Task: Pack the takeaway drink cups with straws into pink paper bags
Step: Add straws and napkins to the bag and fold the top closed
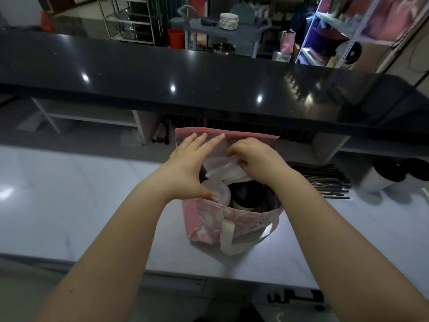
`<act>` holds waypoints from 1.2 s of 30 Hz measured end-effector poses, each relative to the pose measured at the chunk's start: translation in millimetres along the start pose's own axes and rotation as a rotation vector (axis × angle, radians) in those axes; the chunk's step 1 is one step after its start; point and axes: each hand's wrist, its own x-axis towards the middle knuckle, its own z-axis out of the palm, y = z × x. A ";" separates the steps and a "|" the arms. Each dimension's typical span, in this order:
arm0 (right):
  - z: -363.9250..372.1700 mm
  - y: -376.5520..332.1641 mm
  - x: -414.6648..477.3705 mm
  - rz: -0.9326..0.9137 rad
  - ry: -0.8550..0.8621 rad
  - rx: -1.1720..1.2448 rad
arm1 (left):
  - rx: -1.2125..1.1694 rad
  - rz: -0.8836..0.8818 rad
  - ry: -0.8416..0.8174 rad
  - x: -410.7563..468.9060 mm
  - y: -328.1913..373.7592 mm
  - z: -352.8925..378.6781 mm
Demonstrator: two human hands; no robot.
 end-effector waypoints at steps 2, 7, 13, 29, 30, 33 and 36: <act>-2.6 2.1 -1.2 0.017 -0.038 0.037 | -0.019 0.001 0.033 -2.4 0.1 0.8; -23.3 7.4 -18.0 0.026 0.114 0.438 | -0.131 0.066 0.330 -11.3 3.7 3.1; -28.1 41.4 -88.4 0.171 0.478 0.849 | -0.351 0.009 0.717 -37.4 6.2 23.3; -7.1 -60.9 -58.9 0.091 0.074 0.668 | -0.681 -0.272 0.645 -94.2 -24.9 109.9; -2.8 -70.5 -52.6 0.109 0.019 0.635 | -0.681 -0.331 0.595 -96.0 -28.3 121.1; 2.7 -91.0 -36.0 0.173 -0.078 0.509 | -0.671 -0.453 0.479 -93.3 -36.1 153.1; 5.5 -104.5 -25.7 0.168 -0.131 0.321 | -0.758 -0.425 0.406 -84.5 -37.6 174.2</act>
